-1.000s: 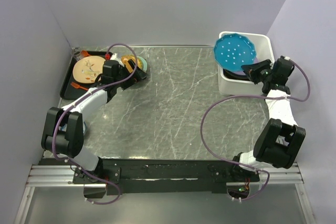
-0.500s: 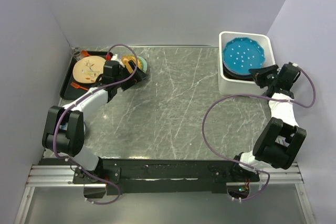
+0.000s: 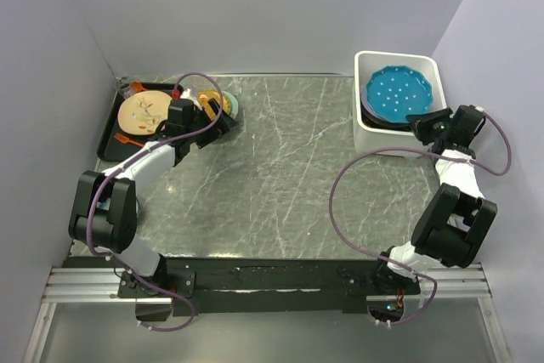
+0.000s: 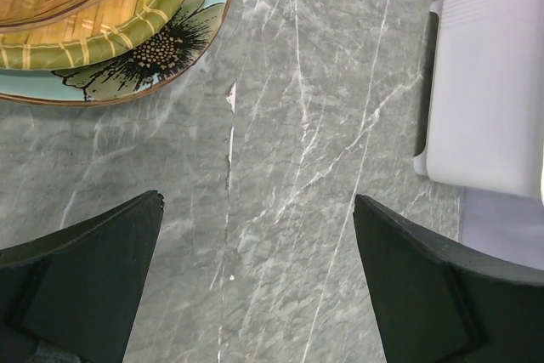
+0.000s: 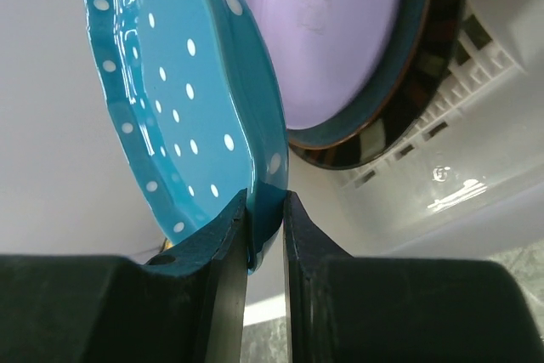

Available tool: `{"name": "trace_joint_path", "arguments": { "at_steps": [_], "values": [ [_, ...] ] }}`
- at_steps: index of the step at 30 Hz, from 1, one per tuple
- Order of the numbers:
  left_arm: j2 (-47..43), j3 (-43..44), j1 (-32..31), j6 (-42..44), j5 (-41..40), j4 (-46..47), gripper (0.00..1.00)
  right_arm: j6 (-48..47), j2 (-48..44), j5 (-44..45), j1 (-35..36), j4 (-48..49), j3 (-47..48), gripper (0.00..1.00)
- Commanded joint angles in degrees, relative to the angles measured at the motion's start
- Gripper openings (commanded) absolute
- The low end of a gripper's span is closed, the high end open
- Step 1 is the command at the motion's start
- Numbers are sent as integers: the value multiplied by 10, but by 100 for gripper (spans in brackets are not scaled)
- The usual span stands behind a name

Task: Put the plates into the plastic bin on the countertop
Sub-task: Place the plate in the plastic bin.

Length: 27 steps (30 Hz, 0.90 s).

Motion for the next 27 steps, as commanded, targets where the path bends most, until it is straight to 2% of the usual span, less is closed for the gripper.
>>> {"name": "trace_joint_path", "arguments": {
  "at_steps": [1, 13, 27],
  "values": [
    [2, 17, -4, 9, -5, 6, 99, 22, 13, -12, -4, 108, 44, 4],
    [15, 25, -4, 10, -3, 4, 99, 34, 31, -21, 0, 109, 78, 4],
    [27, 30, -5, 9, 3, 8, 99, 46, -36, -42, 3, 76, 94, 3]
  ]
}}
